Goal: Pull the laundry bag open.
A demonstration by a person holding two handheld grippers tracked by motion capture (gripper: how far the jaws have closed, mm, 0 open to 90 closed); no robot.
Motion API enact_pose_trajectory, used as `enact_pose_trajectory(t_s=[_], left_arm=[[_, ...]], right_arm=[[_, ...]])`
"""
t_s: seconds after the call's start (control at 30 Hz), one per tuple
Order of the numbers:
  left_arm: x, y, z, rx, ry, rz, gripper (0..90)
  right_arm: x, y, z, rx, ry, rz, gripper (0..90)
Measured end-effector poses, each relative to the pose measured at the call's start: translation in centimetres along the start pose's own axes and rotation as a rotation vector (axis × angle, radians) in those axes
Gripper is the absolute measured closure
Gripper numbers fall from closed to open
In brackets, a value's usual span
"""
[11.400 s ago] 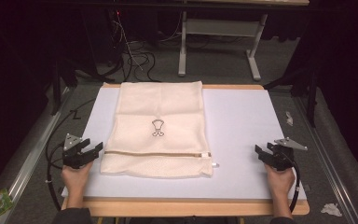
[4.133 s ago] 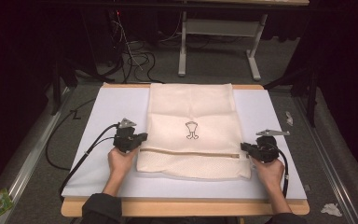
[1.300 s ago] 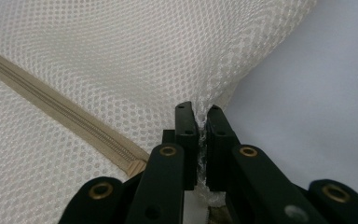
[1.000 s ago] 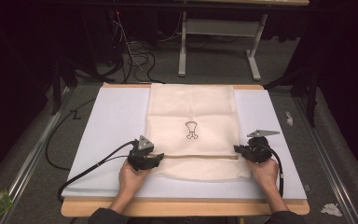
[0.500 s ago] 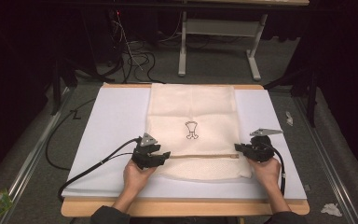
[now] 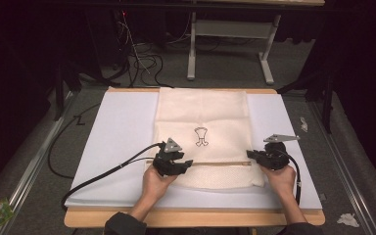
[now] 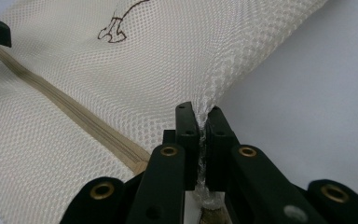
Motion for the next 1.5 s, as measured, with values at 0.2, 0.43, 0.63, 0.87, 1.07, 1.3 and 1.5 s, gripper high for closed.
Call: enact_pose_trajectory(t_s=[0.2, 0.43, 0.63, 0.87, 1.07, 1.3, 1.5], left_arm=[[1.1, -0.8, -1.8, 0.021, 0.024, 0.001, 54.1], [1.8, -1.4, -3.5, 0.035, 0.045, 0.001, 54.9], [2.6, -1.4, -5.0, 0.074, 0.060, -0.031, 60.5], [4.3, -1.5, -6.8, 0.089, 0.101, -0.015, 63.8], [5.0, -1.6, -8.1, 0.090, 0.150, -0.011, 65.6], [5.3, -1.7, -8.7, 0.112, 0.152, -0.001, 66.3], [5.9, -2.2, -9.5, 0.098, 0.170, -0.007, 66.3]], right_arm=[[-0.1, -0.1, 0.1, -0.005, -0.008, -0.004, 87.9], [-0.3, -0.2, 0.2, 0.001, -0.015, -0.009, 87.9], [-0.2, -0.3, 0.2, 0.005, -0.022, -0.015, 87.9], [-0.4, -0.5, 0.5, -0.006, -0.030, -0.019, 87.9], [-0.5, -0.6, 0.5, -0.001, -0.039, -0.030, 88.0], [-0.5, -0.8, 0.7, 0.006, -0.050, -0.039, 88.0], [-0.3, -1.0, 0.9, 0.007, -0.051, -0.044, 88.2]])
Point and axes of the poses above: each handheld gripper's, and its own axes: x roughly forward along the jaws, y roughly out of its underside, z roughly to its left, the point moved 5 cm from there along x, roughly forward along the jaws, and after that the axes turned 14 degrees about -x, right-handed, at the moved point
